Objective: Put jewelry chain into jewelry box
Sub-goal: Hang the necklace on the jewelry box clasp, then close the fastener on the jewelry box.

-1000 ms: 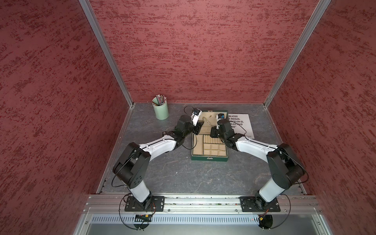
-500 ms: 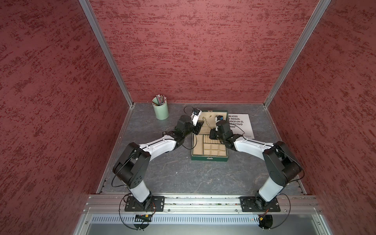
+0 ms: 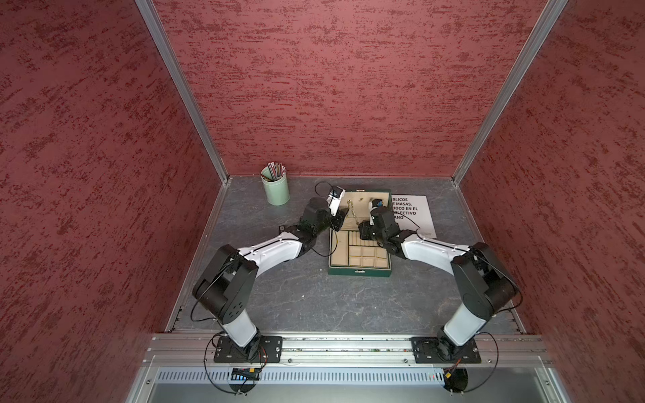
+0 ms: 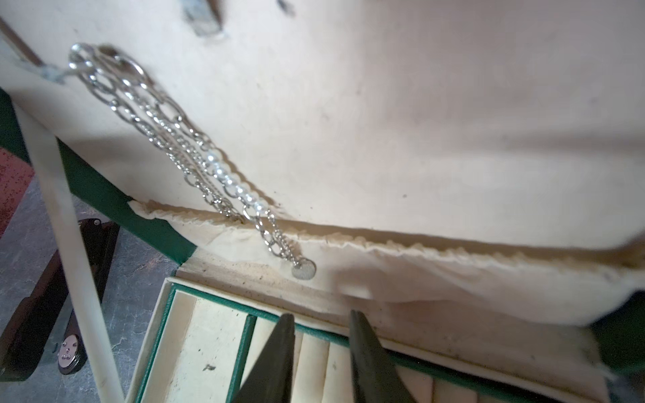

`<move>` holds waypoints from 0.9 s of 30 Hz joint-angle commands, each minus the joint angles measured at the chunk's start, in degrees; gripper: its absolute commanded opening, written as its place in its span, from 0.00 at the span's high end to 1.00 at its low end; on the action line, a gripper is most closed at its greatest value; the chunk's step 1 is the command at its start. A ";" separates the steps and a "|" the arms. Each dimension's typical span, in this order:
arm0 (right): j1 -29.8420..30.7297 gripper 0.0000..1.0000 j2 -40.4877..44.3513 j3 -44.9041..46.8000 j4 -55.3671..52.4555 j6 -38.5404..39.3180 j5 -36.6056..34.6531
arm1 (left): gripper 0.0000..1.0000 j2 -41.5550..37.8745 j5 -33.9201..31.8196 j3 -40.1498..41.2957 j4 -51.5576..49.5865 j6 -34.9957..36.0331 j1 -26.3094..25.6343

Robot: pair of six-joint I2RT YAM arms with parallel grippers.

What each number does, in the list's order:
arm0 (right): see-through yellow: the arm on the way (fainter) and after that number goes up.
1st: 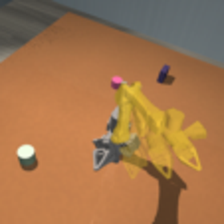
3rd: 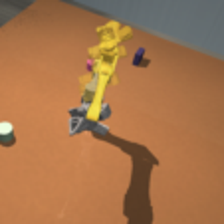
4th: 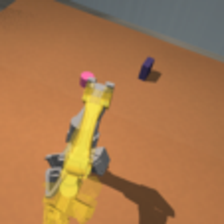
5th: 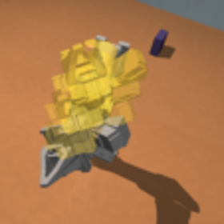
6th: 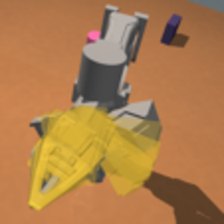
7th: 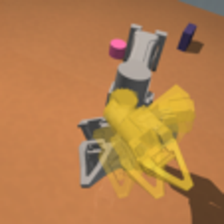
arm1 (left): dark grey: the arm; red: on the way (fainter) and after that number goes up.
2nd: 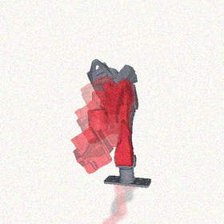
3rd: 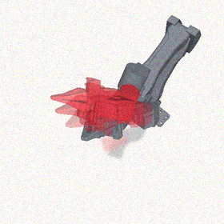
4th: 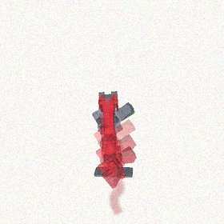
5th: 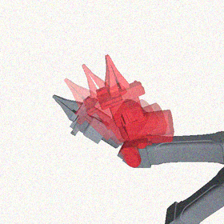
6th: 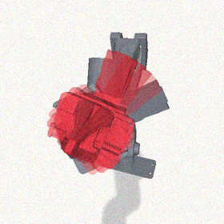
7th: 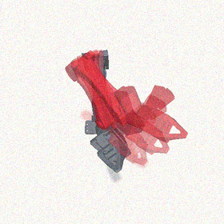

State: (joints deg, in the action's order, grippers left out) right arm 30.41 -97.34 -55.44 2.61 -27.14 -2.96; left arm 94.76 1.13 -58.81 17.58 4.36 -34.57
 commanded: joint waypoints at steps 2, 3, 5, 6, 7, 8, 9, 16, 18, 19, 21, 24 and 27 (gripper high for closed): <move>-0.39 0.66 4.19 -1.86 -2.48 1.26 0.34 | 0.49 -3.12 -0.91 0.45 0.69 -0.17 -0.58; -0.37 0.65 5.25 -1.78 -2.94 1.90 0.24 | 0.48 -3.67 -1.08 0.40 0.37 -0.34 -0.59; -0.36 0.63 7.71 -1.40 -3.86 3.87 -0.04 | 0.46 -4.73 -1.41 0.17 -0.39 -0.85 -0.68; -0.37 0.60 9.20 -1.20 -4.27 5.19 -0.08 | 0.44 -5.10 -1.92 -0.13 -1.05 -1.44 -0.68; -0.39 0.58 10.48 -1.06 -4.59 6.69 -0.15 | 0.41 -5.59 -2.57 -0.60 -2.09 -2.28 -0.60; -0.39 0.56 11.83 -0.95 -5.01 8.43 -0.28 | 0.39 -5.92 -2.94 -1.48 -3.38 -3.10 -0.51; -0.40 0.55 12.89 -0.94 -5.36 10.15 -0.41 | 0.38 -6.06 -2.95 -2.21 -4.74 -3.98 -0.39; -0.43 0.53 16.34 -5.77 -8.46 24.64 5.84 | 0.23 -4.68 3.68 -9.68 -12.59 -18.47 4.62; -0.41 0.50 15.54 -9.52 -11.32 31.24 6.25 | 0.06 -3.37 6.10 -12.45 -15.34 -23.64 6.85; -0.43 0.45 14.96 -11.56 -13.26 34.95 6.09 | 0.00 -2.71 7.01 -13.56 -16.46 -26.02 7.84; -0.38 0.25 14.22 -14.50 -16.38 45.06 5.98 | 0.00 -1.59 8.35 -14.28 -17.04 -30.51 9.74; -0.50 0.10 12.90 -18.34 -20.57 53.78 2.63 | 0.00 -0.43 9.87 -14.81 -17.09 -35.35 11.71; -1.41 0.08 12.65 -19.60 -20.96 60.29 4.60 | 0.00 1.20 10.16 -15.40 -17.54 -36.50 12.39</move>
State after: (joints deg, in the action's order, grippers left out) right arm 30.11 -83.61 -73.73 -13.93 21.37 1.17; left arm 93.97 8.88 -72.82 2.35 -27.42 -22.46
